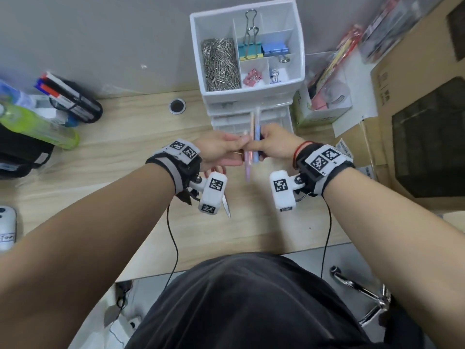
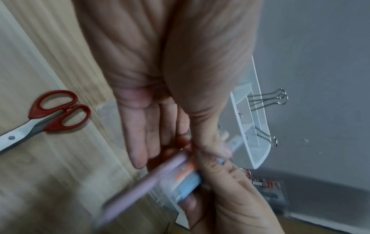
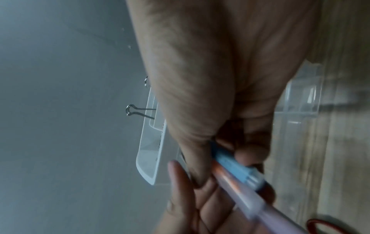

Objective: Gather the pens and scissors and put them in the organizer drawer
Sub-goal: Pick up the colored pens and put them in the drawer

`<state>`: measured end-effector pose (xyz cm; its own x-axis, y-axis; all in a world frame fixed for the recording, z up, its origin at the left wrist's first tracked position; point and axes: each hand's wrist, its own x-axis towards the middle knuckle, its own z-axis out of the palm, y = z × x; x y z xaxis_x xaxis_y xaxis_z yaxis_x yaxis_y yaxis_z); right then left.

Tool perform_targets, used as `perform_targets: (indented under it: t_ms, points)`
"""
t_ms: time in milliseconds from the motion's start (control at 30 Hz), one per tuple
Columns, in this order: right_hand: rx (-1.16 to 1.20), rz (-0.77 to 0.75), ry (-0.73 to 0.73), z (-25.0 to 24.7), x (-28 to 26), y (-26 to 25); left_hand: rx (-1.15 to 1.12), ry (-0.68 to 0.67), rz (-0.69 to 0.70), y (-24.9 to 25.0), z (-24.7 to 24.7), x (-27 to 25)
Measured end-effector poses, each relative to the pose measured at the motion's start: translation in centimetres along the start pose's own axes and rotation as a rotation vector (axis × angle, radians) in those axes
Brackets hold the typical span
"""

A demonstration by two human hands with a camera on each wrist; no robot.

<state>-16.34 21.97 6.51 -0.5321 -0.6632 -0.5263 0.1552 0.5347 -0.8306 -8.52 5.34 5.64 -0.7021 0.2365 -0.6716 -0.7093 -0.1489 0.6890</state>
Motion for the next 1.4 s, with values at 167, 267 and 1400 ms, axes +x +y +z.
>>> perform_targets:
  t_ms: [167,267,1400]
  points:
    - [0.228,-0.046,0.127,-0.1,1.6,-0.3,0.116,0.044,-0.03,0.5,0.4,0.1]
    - [0.178,-0.052,0.19,-0.4,2.2,-0.1,0.109,0.108,-0.029,0.7,-0.1,0.3]
    - [0.452,-0.025,0.247,-0.8,3.0,0.1,0.217,0.095,-0.033,1.1,-1.4,1.4]
